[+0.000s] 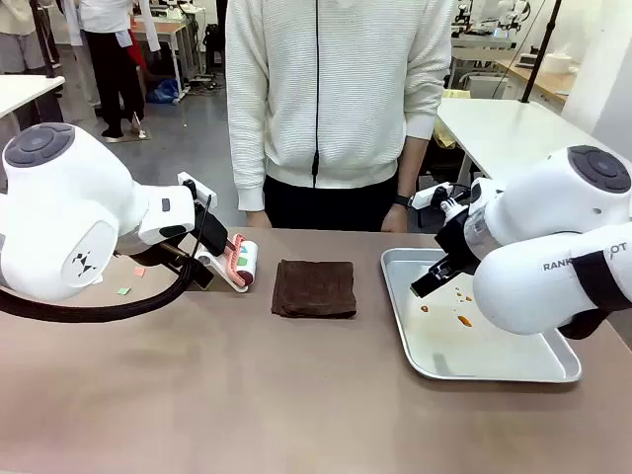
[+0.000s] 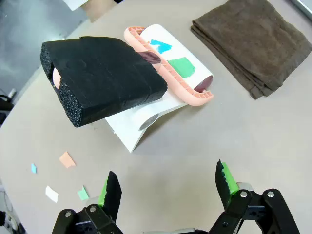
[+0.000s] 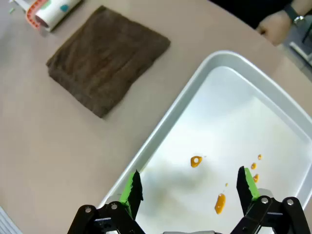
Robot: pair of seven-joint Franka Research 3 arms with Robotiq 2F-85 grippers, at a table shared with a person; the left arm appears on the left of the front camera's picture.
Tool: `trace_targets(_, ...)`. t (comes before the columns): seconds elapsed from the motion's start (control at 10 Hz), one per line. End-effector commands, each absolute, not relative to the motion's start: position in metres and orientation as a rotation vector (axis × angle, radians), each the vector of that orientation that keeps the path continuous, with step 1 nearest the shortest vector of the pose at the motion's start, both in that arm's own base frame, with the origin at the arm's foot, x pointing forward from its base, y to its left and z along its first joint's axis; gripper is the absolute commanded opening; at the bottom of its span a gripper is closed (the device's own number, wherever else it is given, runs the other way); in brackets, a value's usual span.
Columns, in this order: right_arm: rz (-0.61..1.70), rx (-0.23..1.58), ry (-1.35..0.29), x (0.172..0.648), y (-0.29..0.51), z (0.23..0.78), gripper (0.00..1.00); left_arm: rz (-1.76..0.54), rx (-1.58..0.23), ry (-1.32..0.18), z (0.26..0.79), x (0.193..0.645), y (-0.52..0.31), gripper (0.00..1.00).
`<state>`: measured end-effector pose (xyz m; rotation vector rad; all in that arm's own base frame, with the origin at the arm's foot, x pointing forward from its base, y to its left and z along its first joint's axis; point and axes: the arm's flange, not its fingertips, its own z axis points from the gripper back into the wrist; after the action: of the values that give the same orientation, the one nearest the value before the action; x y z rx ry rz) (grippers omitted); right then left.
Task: Clean the surface of the table.
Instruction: Hold the Lint Roller with your left hand and the towel with your right hand.
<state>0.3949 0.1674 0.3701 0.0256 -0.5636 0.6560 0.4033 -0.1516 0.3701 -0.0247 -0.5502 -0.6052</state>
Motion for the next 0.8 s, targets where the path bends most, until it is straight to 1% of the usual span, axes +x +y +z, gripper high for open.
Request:
trace_targets(0.0,0.656,0.026,-0.565,0.3949,0.1674,0.3705,1.00,-0.605,-0.025,-0.550,0.3702,0.4033,-0.1516,1.00)
trace_targets(0.7,0.656,0.026,-0.565,0.3949,0.1674,0.3705,1.00,-0.605,-0.025,-0.550,0.3702,0.4033,-0.1516,1.00)
